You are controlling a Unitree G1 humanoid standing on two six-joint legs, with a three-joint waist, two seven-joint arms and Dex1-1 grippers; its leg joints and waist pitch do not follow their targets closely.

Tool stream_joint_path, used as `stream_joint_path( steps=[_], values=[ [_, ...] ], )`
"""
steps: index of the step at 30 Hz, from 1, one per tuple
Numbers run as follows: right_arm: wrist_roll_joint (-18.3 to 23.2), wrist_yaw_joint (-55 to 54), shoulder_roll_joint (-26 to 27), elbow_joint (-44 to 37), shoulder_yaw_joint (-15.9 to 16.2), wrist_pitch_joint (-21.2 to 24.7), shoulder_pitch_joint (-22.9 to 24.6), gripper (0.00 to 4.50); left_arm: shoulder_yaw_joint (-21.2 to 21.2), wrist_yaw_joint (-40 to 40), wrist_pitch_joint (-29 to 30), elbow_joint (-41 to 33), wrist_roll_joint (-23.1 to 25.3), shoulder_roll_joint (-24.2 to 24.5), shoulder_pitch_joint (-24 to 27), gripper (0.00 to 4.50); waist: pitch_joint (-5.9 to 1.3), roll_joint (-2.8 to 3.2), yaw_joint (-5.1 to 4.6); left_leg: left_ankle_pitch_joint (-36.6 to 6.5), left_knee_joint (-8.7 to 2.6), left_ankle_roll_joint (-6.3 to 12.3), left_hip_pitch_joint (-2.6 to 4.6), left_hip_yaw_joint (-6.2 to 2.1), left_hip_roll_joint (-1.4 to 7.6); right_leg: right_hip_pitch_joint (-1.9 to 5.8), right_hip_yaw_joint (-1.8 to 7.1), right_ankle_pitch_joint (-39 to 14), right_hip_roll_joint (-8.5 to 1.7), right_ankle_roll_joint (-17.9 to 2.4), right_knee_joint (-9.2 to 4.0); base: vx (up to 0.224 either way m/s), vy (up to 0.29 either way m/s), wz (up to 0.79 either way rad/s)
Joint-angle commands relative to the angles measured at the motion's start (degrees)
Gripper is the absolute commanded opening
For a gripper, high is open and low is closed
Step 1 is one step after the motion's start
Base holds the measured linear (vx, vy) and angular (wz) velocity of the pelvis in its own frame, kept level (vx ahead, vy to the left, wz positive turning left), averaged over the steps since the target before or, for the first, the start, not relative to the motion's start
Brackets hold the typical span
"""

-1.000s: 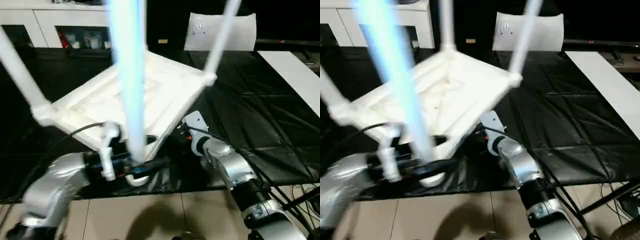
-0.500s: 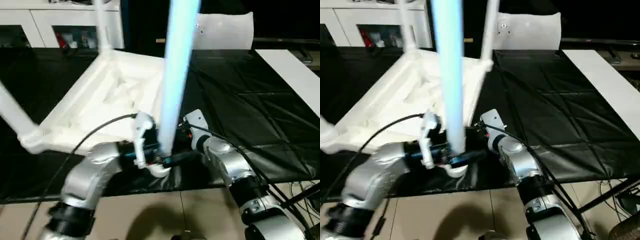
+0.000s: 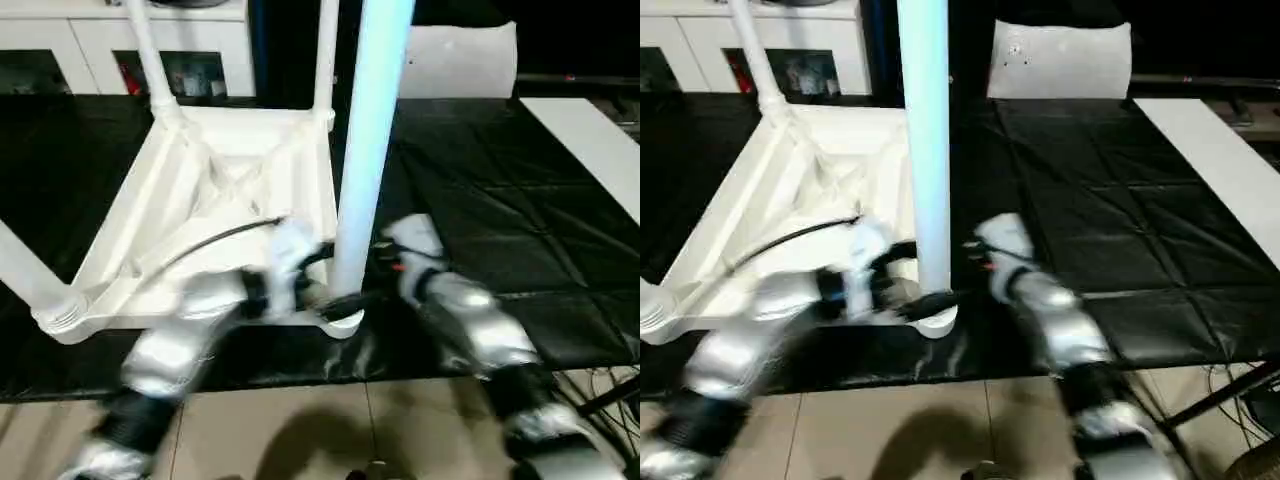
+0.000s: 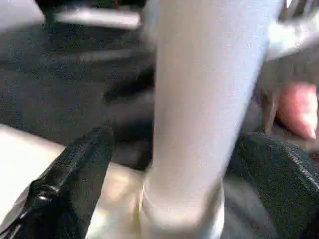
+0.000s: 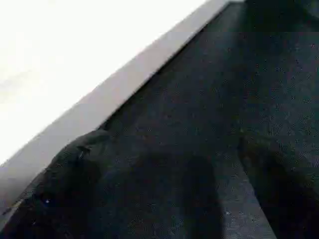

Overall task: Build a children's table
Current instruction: Rotate table base

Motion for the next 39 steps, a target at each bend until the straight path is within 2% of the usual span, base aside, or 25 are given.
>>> stream_joint_path(
  steps=[1, 2, 4, 7, 8, 9, 10, 11, 12, 14, 15, 17, 21, 22, 24, 25, 27, 29, 30, 32, 33, 36, 37, 38, 39],
  values=[
    [1.6, 3.2, -1.0, -5.6, -0.1, 0.2, 2.6, 4.5, -0.5, -3.4, -1.4, -0.1, 1.2, 2.2, -0.2, 4.19, -3.86, 0.94, 0.35, 1.2, -4.1, 3.82, -0.7, 0.03, 2.13, 4.12, 3.05, 4.7, -4.0, -15.5, -3.55, 0.0, 0.0, 0.0],
    [2.0, 4.0, -1.4, -6.8, -0.1, 0.1, 3.4, 4.5, -0.5, -4.0, -1.8, 0.3, 1.5, 3.0, -0.2, 4.19, -3.73, 0.93, 0.63, 0.1, -4.16, 3.78, -0.7, 0.0, 2.16, 4.19, 3.09, 3.6, -4.06, -15.1, -3.77, 0.0, 0.0, 0.0],
    [2.5, 5.7, -3.1, -12.1, 0.3, -0.1, 6.3, 4.5, -0.8, -5.9, -3.0, 2.5, 2.6, 5.9, -0.9, 3.87, -3.62, 0.68, 0.7, -0.8, -4.3, 3.47, -0.64, 0.01, 2.1, 4.1, 3.11, 2.1, -3.95, -14.5, -3.9, 0.0, 0.0, 0.0],
    [3.3, 7.1, -4.7, -17.0, 0.8, 1.8, 8.3, 4.5, -1.6, -7.2, -4.5, 4.6, 3.6, 7.6, -1.9, 3.7, -3.55, 0.87, 1.0, -1.8, -4.44, 2.52, -0.55, -0.02, 2.11, 4.02, 3.2, -0.7, -3.99, -13.5, -4.06, 0.0, 0.0, 0.0],
    [3.3, 7.1, -4.7, -17.0, 0.8, 1.8, 8.3, 4.5, -1.6, -7.2, -4.5, 4.6, 3.6, 7.6, -1.9, 3.64, -3.61, 0.89, 1.07, -1.7, -4.43, 2.14, -0.49, 0.0, 2.13, 3.95, 3.19, -0.8, -3.98, -13.3, -4.07, 0.0, 0.0, 0.0],
    [6.3, 12.0, -7.0, -22.3, 1.8, 5.1, 10.4, 4.5, -2.8, -8.3, -5.8, 7.1, 5.4, 8.7, -3.0, 3.64, -3.55, 0.63, 1.21, -1.8, -4.46, 2.32, -0.52, -0.03, 2.06, 4.04, 3.23, -1.1, -3.89, -13.0, -4.16, 0.0, 0.0, 0.0],
    [6.3, 12.0, -7.0, -22.3, 1.8, 5.1, 10.4, 4.5, -2.8, -8.3, -5.8, 7.1, 5.4, 8.7, -3.0, 3.53, -3.5, 0.67, 1.33, -1.9, -4.44, 2.55, -0.52, 0.0, 2.03, 4.06, 3.31, -1.1, -3.88, -12.7, -4.22, 0.0, 0.0, 0.0],
    [8.0, 14.7, -8.4, -25.2, 2.2, 6.4, 11.7, 4.5, -3.2, -9.3, -6.6, 9.0, 6.3, 9.0, -4.0, 3.35, -3.56, 0.74, 1.29, -1.7, -4.44, 2.71, -0.65, -0.08, 2.09, 4.04, 3.27, -0.5, -4.01, -12.8, -4.13, 0.0, 0.0, 0.0],
    [8.6, 15.8, -8.9, -26.4, 2.3, 6.8, 12.2, 4.5, -3.3, -9.8, -7.1, 9.9, 6.6, 9.1, -4.5, 3.35, -3.54, 0.72, 1.5, -1.7, -4.42, 3.0, -0.53, -0.02, 2.04, 4.04, 3.31, -0.6, -3.96, -12.5, -4.33, 0.0, 0.0, 0.0],
    [9.2, 17.3, -10.1, -28.7, 2.4, 7.9, 13.6, 4.5, -3.6, -11.1, -8.5, 12.3, 6.8, 9.2, -5.8, 3.27, -3.67, 0.65, 1.54, -0.8, -4.36, 2.92, -0.72, -0.15, 2.05, 4.08, 3.26, 0.5, -4.09, -12.7, -4.07, 0.0, 0.0, 0.0],
    [10.0, 18.6, -11.1, -30.6, 2.6, 8.5, 14.9, 4.5, -4.1, -12.5, -9.3, 14.4, 7.1, 9.5, -7.0, 3.05, -3.69, 0.65, 1.64, -0.5, -4.33, 2.94, -0.75, -0.16, 1.99, 4.15, 3.3, 0.6, -4.14, -12.6, -4.17, 0.0, 0.0, 0.0],
    [10.7, 19.1, -11.7, -31.9, 2.8, 9.2, 15.6, 4.5, -4.2, -13.3, -10.2, 16.0, 7.3, 9.5, -7.9, 2.94, -3.73, 0.5, 1.53, -0.5, -4.33, 2.83, -0.97, -0.25, 2.05, 4.32, 3.26, 0.8, -4.23, -13.0, -4.01, 0.0, 0.0, 0.0],
    [11.9, 21.0, -13.4, -35.4, 3.8, 11.2, 17.2, 4.5, -4.9, -14.8, -12.6, 20.7, 8.4, 9.0, -11.2, 2.73, -3.64, 0.55, 1.67, -1.9, -4.36, 2.36, -0.71, -0.22, 2.09, 4.14, 3.29, -2.0, -4.31, -12.6, -4.37, 0.0, 0.0, 0.0],
    [12.4, 21.1, -14.0, -36.7, 3.7, 12.2, 17.6, 4.5, -5.0, -16.0, -13.1, 22.2, 8.4, 8.7, -12.3, 2.59, -3.55, 0.7, 1.66, -1.9, -4.4, 2.26, -0.79, -0.26, 2.06, 4.14, 3.31, -2.4, -4.25, -12.5, -4.43, 0.0, 0.0, 0.0],
    [12.9, 21.3, -14.7, -37.8, 3.1, 13.1, 18.1, 4.5, -4.9, -17.5, -14.0, 24.1, 8.4, 8.4, -13.6, 2.51, -3.61, 0.61, 1.76, -1.9, -4.4, 1.96, -0.81, -0.28, 2.12, 4.18, 3.33, -2.6, -4.38, -12.4, -4.46, 0.0, 0.0, 0.0],
    [12.7, 21.4, -14.9, -37.8, 3.0, 13.0, 18.2, 4.5, -5.0, -17.8, -14.1, 24.4, 8.5, 8.5, -13.8, 2.41, -3.66, 0.59, 1.85, -1.7, -4.37, 1.85, -0.86, -0.29, 2.1, 4.22, 3.34, -2.3, -4.38, -12.4, -4.39, 0.0, 0.0, 0.0],
    [12.6, 21.6, -15.7, -38.1, 2.7, 13.0, 18.6, 4.5, -5.5, -19.1, -14.8, 25.8, 9.0, 8.8, -14.5, 2.21, -3.69, 0.92, 1.77, -1.4, -4.34, 1.55, -0.84, -0.3, 2.08, 4.17, 3.28, -0.9, -4.29, -12.7, -4.36, 0.0, 0.0, 0.0],
    [12.7, 21.8, -16.0, -38.2, 2.4, 12.9, 19.0, 4.5, -5.9, -20.0, -15.1, 26.5, 9.3, 9.0, -14.7, 2.15, -3.75, 0.74, 1.77, -1.3, -4.28, 1.55, -0.99, -0.32, 2.01, 4.41, 3.34, -0.2, -4.36, -12.9, -4.24, 0.0, 0.0, 0.0],
    [12.7, 21.8, -16.0, -38.3, 2.3, 13.0, 19.1, 4.5, -5.9, -20.1, -15.2, 26.6, 9.3, 9.0, -14.8, 1.96, -3.76, 1.17, 1.82, -1.3, -4.22, 1.54, -0.96, -0.33, 2.0, 4.36, 3.33, 0.0, -4.4, -13.1, -4.2, 0.0, 0.0, 0.0],
    [14.6, 21.7, -15.8, -39.4, 1.8, 14.3, 19.6, 4.5, -6.3, -21.4, -15.8, 27.7, 9.7, 9.2, -15.2, 1.84, -3.73, 0.97, 1.74, -1.6, -4.29, 1.73, -0.91, -0.35, 2.07, 4.39, 3.3, 0.1, -4.34, -13.4, -4.27, 0.0, 0.0, 0.0],
    [15.3, 21.6, -15.8, -40.0, 1.8, 15.3, 19.6, 4.5, -6.2, -21.7, -16.0, 28.1, 9.8, 9.2, -15.2, 1.69, -3.7, 1.17, 1.79, -1.9, -4.33, 1.66, -0.87, -0.37, 2.14, 4.33, 3.27, -0.4, -4.38, -13.5, -4.33, 0.0, 0.0, 0.0],
    [15.9, 21.7, -16.0, -40.8, 2.0, 16.8, 19.8, 4.5, -6.0, -21.9, -16.5, 28.7, 10.0, 9.2, -15.3, 1.44, -3.72, 1.12, 1.82, -1.9, -4.36, 1.51, -0.92, -0.41, 2.2, 4.39, 3.26, -0.4, -4.43, -13.5, -4.3, 0.0, 0.0, 0.0],
    [16.5, 21.4, -15.6, -41.2, 2.0, 16.9, 20.0, 4.5, -5.8, -21.9, -16.8, 29.4, 10.3, 9.1, -15.5, 1.37, -3.71, 0.74, 1.79, -2.0, -4.37, 1.54, -0.91, -0.39, 2.19, 4.41, 3.25, -0.7, -4.39, -13.5, -4.35, 0.0, 0.0, 0.0],
    [16.6, 21.3, -15.5, -41.2, 2.0, 16.9, 20.0, 4.5, -5.8, -21.8, -16.9, 29.6, 10.4, 9.1, -15.5, 1.37, -3.69, 0.94, 1.9, -2.2, -4.34, 1.49, -0.89, -0.35, 2.15, 4.33, 3.28, -1.3, -4.45, -13.5, -4.39, 0.0, 0.0, 0.0],
    [17.4, 21.4, -15.3, -41.4, 2.0, 18.4, 19.9, 4.5, -5.5, -21.9, -17.0, 30.0, 10.5, 9.0, -15.7, 1.21, -3.69, 0.87, 1.87, -2.0, -4.35, 1.43, -0.93, -0.37, 2.13, 4.4, 3.28, -1.4, -4.41, -13.4, -4.37, 0.0, 0.0, 0.0]
  ],
)
